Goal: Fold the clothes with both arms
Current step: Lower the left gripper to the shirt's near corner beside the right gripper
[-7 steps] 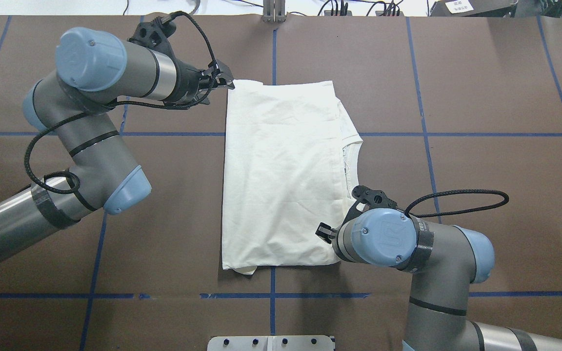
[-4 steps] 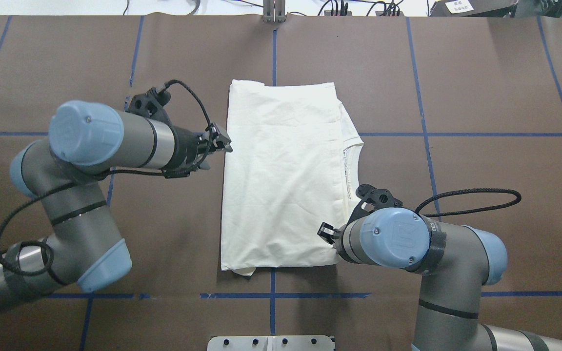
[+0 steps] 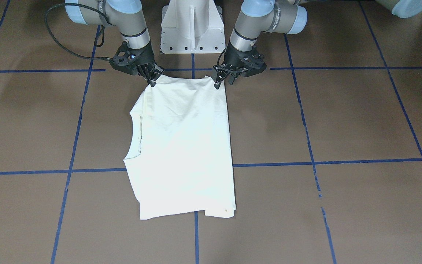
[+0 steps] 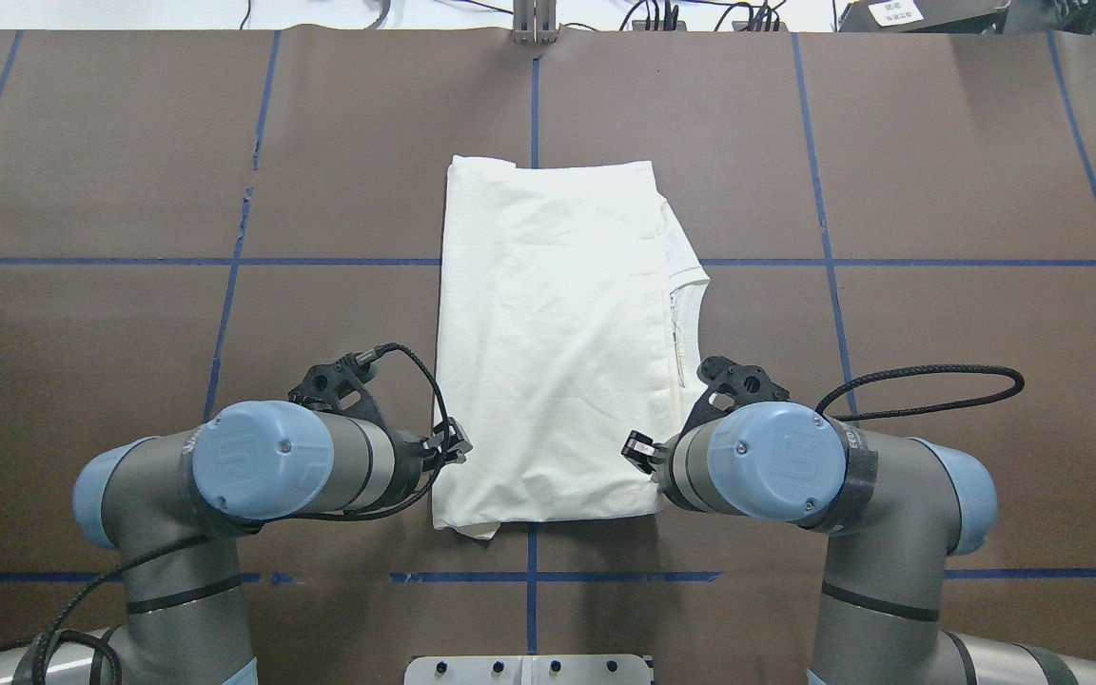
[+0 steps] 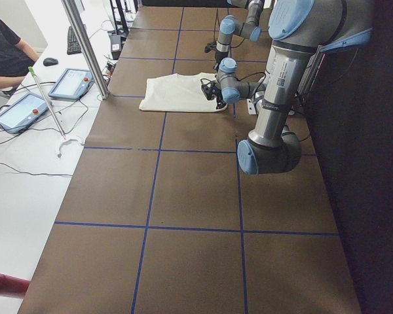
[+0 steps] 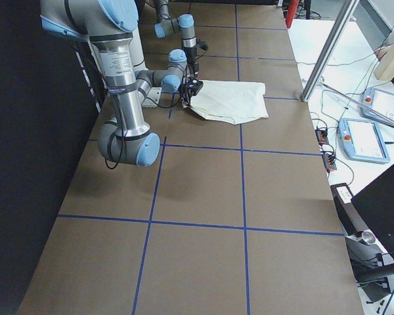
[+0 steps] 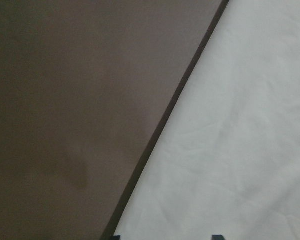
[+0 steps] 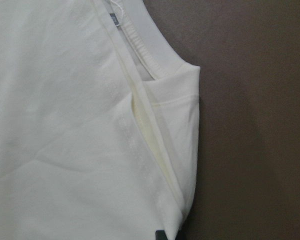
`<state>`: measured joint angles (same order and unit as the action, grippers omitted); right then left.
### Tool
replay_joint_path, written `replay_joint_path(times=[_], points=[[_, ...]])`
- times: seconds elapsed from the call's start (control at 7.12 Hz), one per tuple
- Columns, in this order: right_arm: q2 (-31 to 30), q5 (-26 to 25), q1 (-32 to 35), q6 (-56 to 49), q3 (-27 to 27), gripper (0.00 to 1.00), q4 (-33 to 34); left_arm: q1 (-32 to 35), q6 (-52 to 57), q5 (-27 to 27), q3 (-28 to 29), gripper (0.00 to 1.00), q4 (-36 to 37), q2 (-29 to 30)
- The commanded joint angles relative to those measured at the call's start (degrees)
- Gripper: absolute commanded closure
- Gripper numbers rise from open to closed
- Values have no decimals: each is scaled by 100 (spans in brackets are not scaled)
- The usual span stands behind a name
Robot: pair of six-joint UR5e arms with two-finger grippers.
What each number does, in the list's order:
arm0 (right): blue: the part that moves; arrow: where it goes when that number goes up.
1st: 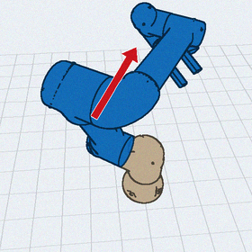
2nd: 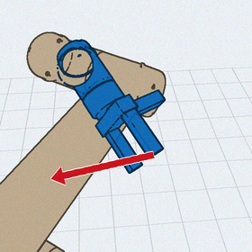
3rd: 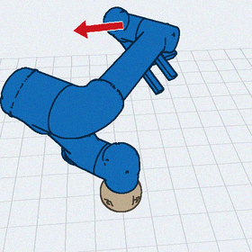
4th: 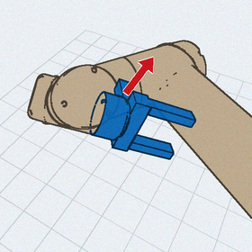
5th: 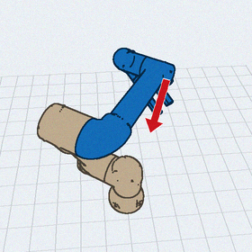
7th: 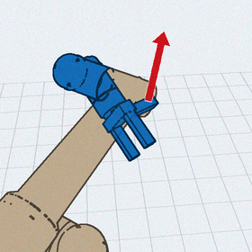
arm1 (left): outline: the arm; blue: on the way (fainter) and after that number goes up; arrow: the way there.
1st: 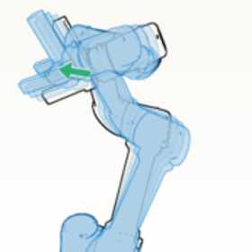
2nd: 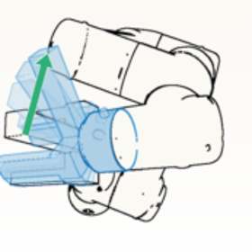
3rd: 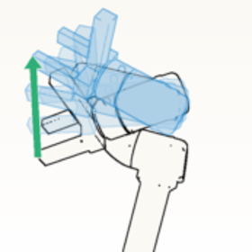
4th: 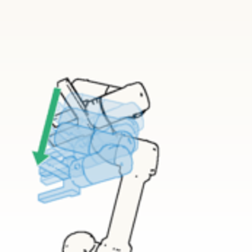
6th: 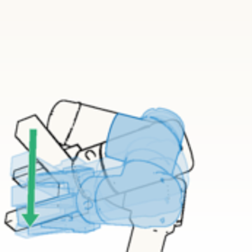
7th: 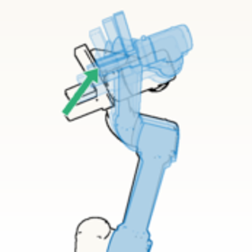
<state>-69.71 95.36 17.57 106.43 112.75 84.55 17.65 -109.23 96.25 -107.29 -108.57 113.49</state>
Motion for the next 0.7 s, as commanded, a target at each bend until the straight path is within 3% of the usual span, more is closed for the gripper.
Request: replay_joint_path(times=[0.0, 0.28, 0.56], points=[[-16, 0, 1, 0, 1, 100, 0, -209, -125, -19, 68, 40, 20, -11], [-25, 0, -8, 0, 1, 100, 0, -402, -265, -19, 68, 51, 2, -11], [-42, 0, -8, 0, 1, 100, 0, -455, -266, -19, 86, 100, 2, -11]])
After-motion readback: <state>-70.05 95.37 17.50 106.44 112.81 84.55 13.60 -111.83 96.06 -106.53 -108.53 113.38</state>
